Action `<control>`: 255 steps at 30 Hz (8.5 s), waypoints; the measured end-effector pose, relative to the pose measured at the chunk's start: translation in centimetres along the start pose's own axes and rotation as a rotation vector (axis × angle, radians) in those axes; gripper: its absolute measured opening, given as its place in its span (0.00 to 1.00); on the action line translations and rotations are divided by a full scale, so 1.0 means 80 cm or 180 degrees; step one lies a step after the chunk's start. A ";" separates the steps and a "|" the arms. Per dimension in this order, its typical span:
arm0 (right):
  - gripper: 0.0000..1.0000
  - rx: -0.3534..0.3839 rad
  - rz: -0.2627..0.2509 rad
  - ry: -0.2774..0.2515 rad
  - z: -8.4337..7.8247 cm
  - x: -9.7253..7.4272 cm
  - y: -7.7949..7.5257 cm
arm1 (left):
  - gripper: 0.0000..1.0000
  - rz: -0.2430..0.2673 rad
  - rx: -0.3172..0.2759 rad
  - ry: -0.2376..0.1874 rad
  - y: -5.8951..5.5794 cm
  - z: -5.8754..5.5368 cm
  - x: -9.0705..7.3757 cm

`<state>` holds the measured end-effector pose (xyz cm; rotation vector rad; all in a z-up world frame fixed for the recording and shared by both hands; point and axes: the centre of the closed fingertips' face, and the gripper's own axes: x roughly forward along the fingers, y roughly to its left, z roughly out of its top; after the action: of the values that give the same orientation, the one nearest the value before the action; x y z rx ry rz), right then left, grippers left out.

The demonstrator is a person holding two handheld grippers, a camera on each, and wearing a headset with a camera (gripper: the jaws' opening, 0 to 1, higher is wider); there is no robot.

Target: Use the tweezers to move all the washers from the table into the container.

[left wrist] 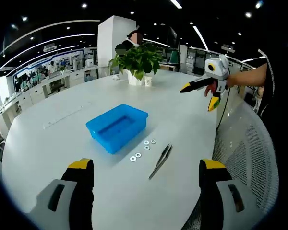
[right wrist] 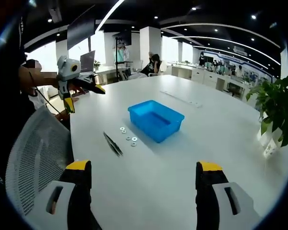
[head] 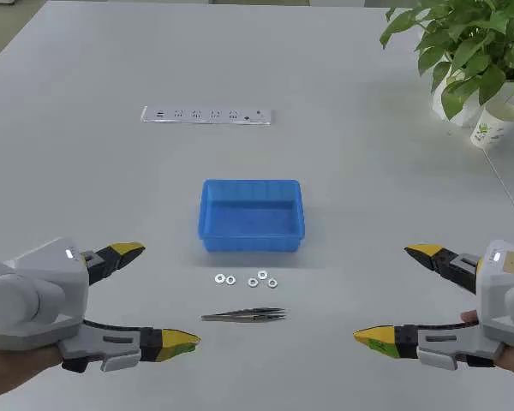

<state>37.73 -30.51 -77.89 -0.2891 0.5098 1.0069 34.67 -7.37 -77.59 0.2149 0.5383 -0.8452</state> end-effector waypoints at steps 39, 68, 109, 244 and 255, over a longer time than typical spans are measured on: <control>0.90 -0.0010 -0.0023 -0.0015 0.002 -0.001 -0.004 | 0.96 -0.0014 0.0029 0.0017 -0.001 0.000 0.000; 0.91 -0.0026 -0.0019 0.0015 -0.002 -0.003 -0.005 | 0.96 -0.0046 0.0073 0.0039 -0.002 0.000 0.003; 0.70 -0.0563 0.0547 0.0326 -0.013 0.059 0.032 | 0.68 -0.0551 0.0536 0.0539 -0.016 -0.037 0.050; 0.12 -0.1491 0.1520 0.0922 -0.041 0.195 0.110 | 0.05 -0.1017 0.1175 0.1220 -0.015 -0.086 0.093; 0.12 -0.1484 0.1509 0.0928 -0.041 0.195 0.110 | 0.05 -0.1003 0.1157 0.1121 -0.019 -0.064 0.084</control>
<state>36.02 -16.17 -88.96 -0.7636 0.6185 1.5582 35.30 -10.75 -85.47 0.6320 0.7574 -1.2220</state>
